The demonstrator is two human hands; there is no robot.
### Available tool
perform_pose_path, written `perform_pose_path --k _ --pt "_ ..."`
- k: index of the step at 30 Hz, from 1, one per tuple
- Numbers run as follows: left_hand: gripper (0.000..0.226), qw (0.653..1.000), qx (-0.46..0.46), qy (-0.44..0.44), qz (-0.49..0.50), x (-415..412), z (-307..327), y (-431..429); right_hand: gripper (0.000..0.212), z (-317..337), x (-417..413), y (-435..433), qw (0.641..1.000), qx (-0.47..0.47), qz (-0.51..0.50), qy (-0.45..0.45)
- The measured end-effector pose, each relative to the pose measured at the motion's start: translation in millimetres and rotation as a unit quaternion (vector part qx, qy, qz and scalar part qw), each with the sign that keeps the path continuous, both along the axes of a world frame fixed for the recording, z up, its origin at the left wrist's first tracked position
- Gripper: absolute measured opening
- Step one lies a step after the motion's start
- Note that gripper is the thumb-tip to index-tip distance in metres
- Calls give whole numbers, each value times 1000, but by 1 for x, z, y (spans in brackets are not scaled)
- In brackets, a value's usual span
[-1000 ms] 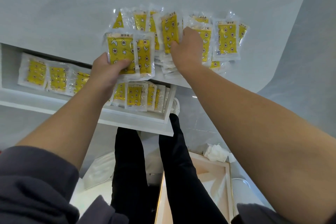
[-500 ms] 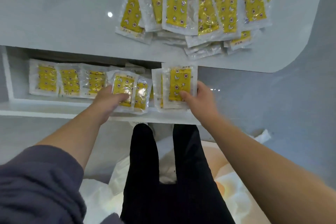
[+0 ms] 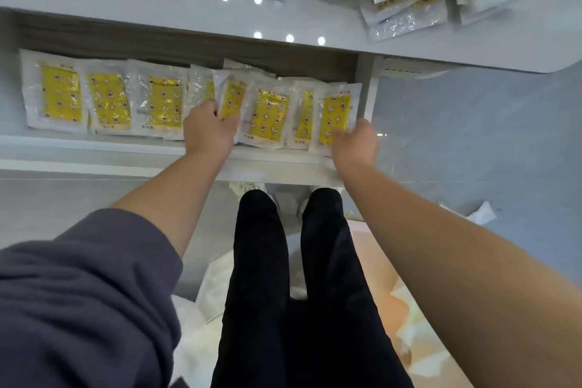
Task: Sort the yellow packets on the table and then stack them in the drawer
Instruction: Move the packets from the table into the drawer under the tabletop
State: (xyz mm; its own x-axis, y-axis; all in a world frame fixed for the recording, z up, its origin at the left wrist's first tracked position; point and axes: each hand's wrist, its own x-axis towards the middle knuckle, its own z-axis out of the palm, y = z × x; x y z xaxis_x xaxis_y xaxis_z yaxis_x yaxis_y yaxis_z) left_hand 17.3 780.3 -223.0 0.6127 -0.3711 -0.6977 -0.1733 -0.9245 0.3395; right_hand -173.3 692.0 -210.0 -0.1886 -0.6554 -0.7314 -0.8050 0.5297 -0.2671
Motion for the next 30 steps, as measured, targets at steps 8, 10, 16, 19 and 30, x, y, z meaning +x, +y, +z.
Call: perform_pose_path --k 8,10,16,19,30 --pt "45 990 126 -66 -11 30 -4 18 18 3 -2 -11 985 59 133 92" --pt "58 972 179 -128 -87 34 -4 15 24 10 0 -8 973 63 190 115" --pt "76 933 49 -177 -311 34 -6 -13 49 5 12 -12 926 -83 357 87" --pt "82 902 13 -154 -403 32 -19 -32 60 -18 23 -26 909 -87 406 46" --pt "62 872 20 -126 -473 31 -27 -47 62 -37 31 -39 877 -36 472 81"
